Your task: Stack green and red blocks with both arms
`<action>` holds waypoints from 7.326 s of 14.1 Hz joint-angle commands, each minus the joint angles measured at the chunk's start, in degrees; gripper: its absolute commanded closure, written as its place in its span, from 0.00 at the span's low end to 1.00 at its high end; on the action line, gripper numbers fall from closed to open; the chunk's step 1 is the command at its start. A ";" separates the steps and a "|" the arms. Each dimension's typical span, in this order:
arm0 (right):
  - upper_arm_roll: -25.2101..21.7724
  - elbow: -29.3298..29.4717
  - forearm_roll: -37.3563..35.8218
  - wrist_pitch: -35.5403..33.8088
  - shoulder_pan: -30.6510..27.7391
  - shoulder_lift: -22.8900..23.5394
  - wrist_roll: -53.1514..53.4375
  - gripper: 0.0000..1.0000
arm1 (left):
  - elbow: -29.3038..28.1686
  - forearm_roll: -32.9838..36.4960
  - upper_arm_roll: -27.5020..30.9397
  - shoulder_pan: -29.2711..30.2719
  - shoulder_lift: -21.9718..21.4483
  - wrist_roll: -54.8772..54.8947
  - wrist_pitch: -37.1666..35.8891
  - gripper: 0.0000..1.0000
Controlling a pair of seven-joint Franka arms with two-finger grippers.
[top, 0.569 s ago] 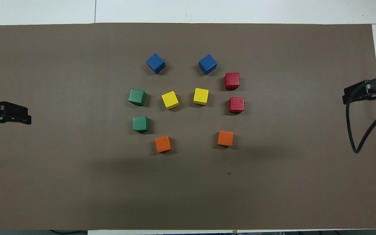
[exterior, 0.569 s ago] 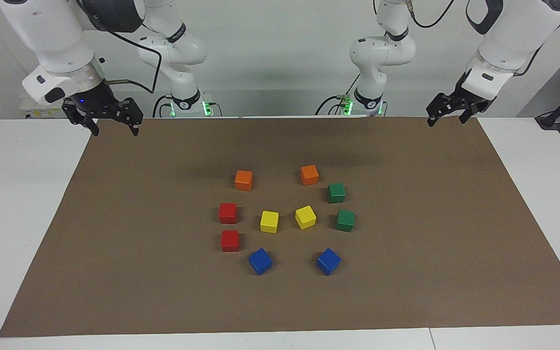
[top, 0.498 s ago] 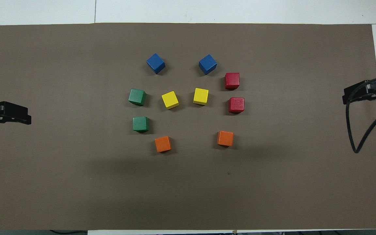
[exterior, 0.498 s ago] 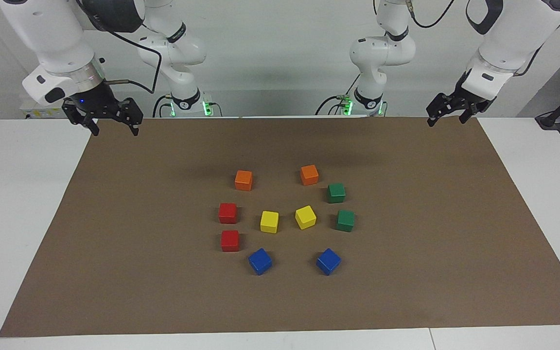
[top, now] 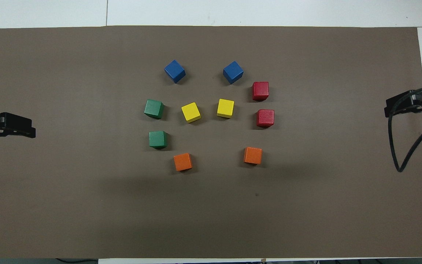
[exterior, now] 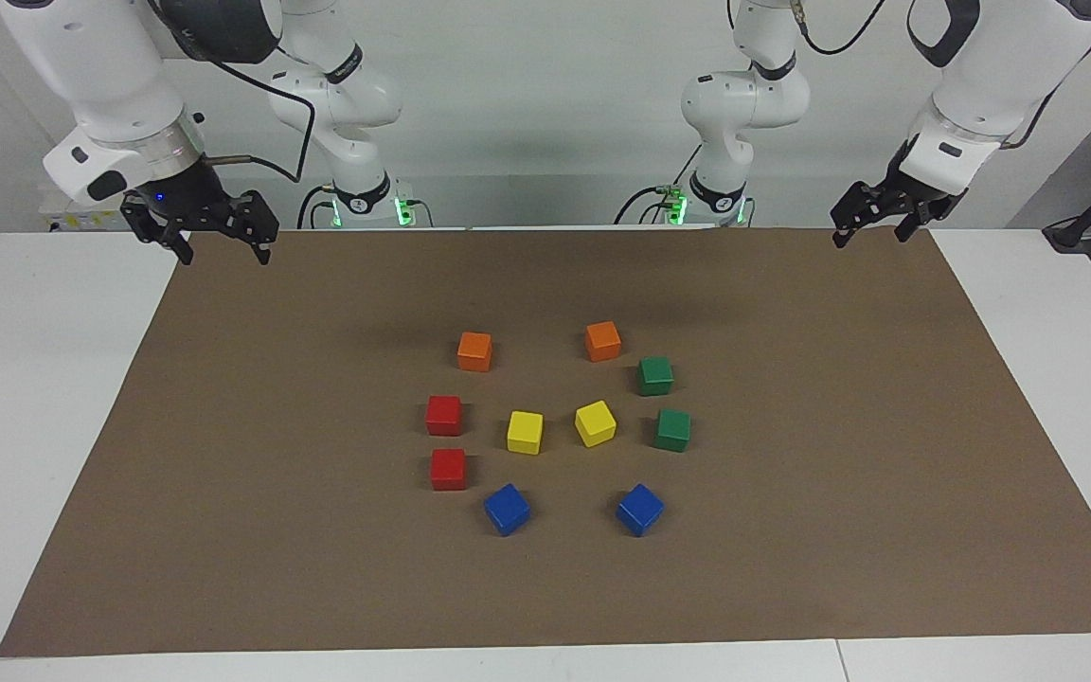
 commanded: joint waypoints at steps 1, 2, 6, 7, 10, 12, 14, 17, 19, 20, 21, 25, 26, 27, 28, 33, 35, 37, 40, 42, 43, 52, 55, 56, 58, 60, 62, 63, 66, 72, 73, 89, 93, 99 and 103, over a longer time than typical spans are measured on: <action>0.04 -1.74 0.86 2.00 0.19 -1.27 -0.49 0.00 | -0.24 -0.64 0.25 -0.22 -0.11 0.05 1.07 0.00; 0.13 -1.91 0.94 2.09 0.28 -1.27 -0.49 0.00 | -0.42 -0.64 0.42 -0.57 -0.20 -0.12 1.24 0.00; 1.89 -7.78 1.03 9.36 4.22 -2.23 10.20 0.00 | -2.86 -0.73 0.16 -3.37 -0.72 -0.56 4.83 0.00; 1.80 -9.71 1.03 12.52 6.76 -2.24 12.15 0.00 | -4.70 -1.51 0.16 -4.51 -1.08 -0.83 6.67 0.00; 1.80 -10.88 0.95 16.67 12.21 1.61 19.17 0.00 | -10.23 -3.36 0.16 -9.52 -1.08 -2.93 13.43 0.00; 1.80 -11.22 0.95 19.92 15.21 4.78 23.31 0.00 | -14.73 -4.07 0.16 -13.12 -0.56 -4.60 18.88 0.00; 1.80 -12.89 0.95 23.69 15.66 6.72 23.86 0.00 | -15.80 -5.21 0.25 -15.68 2.07 -6.62 21.88 0.00; 1.80 -16.76 0.95 29.32 15.75 8.13 23.86 0.00 | -16.58 -5.21 0.25 -20.51 6.73 -11.80 27.68 0.00; 1.89 -17.38 0.95 31.70 15.75 9.53 23.95 0.00 | -19.03 -5.21 0.25 -22.36 7.97 -12.96 31.98 0.00; 1.89 -17.99 0.95 33.36 16.36 10.15 24.29 0.00 | -20.09 -5.21 0.25 -22.63 8.58 -13.05 34.27 0.00; 1.89 -18.43 0.95 34.69 17.32 10.50 24.47 0.00 | -20.28 -5.21 0.25 -23.85 10.68 -13.13 35.86 0.00; 1.89 -21.51 0.95 38.91 17.42 11.47 24.47 0.00 | -20.37 -5.12 0.25 -24.13 13.77 -13.13 37.80 0.00; 1.89 -21.77 0.95 39.88 17.42 11.65 24.47 0.00 | -20.37 -5.12 0.25 -24.30 14.73 -13.22 38.24 0.00; 1.89 -21.77 0.95 40.06 17.33 11.91 24.47 0.00 | -20.37 -5.12 0.42 -24.82 15.78 -13.48 39.03 0.00; 1.89 -21.77 1.03 40.15 17.33 12.61 24.47 0.00 | -20.37 -5.12 0.42 -24.92 16.58 -14.18 39.56 0.00; 1.98 -20.81 1.29 40.67 17.33 15.43 24.47 0.00 | -20.46 -5.12 0.42 -25.27 18.52 -15.15 40.97 0.00; 1.98 -19.32 3.40 41.11 17.68 17.44 24.56 0.00 | -20.63 -5.12 0.25 -25.27 19.57 -17.17 42.37 0.00; 1.98 -19.05 3.41 42.60 18.03 17.89 24.56 0.00 | -21.86 -5.12 0.25 -25.62 19.66 -17.62 43.78 0.00; 1.89 -18.96 3.41 44.89 18.65 19.82 24.65 0.00 | -23.00 -5.12 0.25 -25.71 19.58 -18.14 45.19 0.02; 1.89 -19.05 3.32 46.29 18.48 21.14 24.56 0.00 | -23.09 -5.12 0.25 -25.71 19.57 -18.14 45.28 0.16; 1.89 -19.22 3.32 46.82 18.39 21.40 24.30 0.01 | -23.09 -5.12 0.25 -25.62 19.57 -18.14 45.28 0.43; 1.71 -10.90 2.53 31.31 14.89 19.56 17.12 1.00 | -18.79 -5.12 0.42 -18.87 12.13 -17.09 32.66 1.00; 1.54 -4.65 2.44 24.00 7.86 19.12 5.71 1.00 | -18.17 -5.12 0.77 -11.59 5.70 -10.10 22.72 1.00; 1.45 -4.11 2.35 23.54 5.58 19.21 1.75 1.00 | -18.34 -5.12 0.77 -7.90 4.04 -5.53 20.86 1.00; 1.36 -5.07 2.18 24.59 0.40 19.21 -5.03 1.00 | -18.52 -4.86 0.86 0.09 2.97 2.73 18.83 1.00; 1.45 -7.44 2.18 25.38 -2.43 18.42 -8.04 1.00 | -19.75 -4.51 0.86 5.38 2.70 9.78 19.52 1.00; 1.45 -10.68 2.18 28.00 -3.58 17.54 -8.49 1.00 | -20.89 -0.49 0.86 9.17 3.22 14.26 21.27 1.00; 1.45 -13.05 2.18 30.72 -3.67 17.02 -8.57 1.00 | -23.33 -0.03 0.86 10.58 3.23 15.85 23.89 1.00; 1.36 -15.88 2.18 33.81 -3.67 16.84 -8.40 1.00 | -29.32 0.24 0.86 11.73 3.49 16.05 32.60 1.00; 1.36 -20.98 2.09 40.40 -3.59 16.84 -8.49 1.00 | -31.00 0.85 0.86 11.73 8.67 16.31 40.88 1.00; 1.36 -21.42 2.09 41.02 -3.59 16.84 -8.49 1.00 | -31.00 0.85 0.86 11.73 9.02 16.40 41.49 1.00; 1.19 -23.01 2.09 41.31 -3.59 16.23 -8.31 0.00 | -23.30 2.00 0.77 11.82 12.99 21.14 34.87 0.00; 1.18 -14.77 0.86 29.80 -3.24 13.49 -7.78 0.00 | -8.36 1.91 0.42 8.06 13.60 20.53 20.34 0.00; 1.27 2.39 -1.60 20.55 7.38 20.25 8.37 0.00 | -3.14 -3.43 0.25 -7.22 16.84 13.32 22.41 0.00; 1.27 9.85 -1.60 21.86 10.82 27.54 11.98 0.00 | -0.24 -5.82 0.25 -13.47 22.03 13.41 26.64 0.00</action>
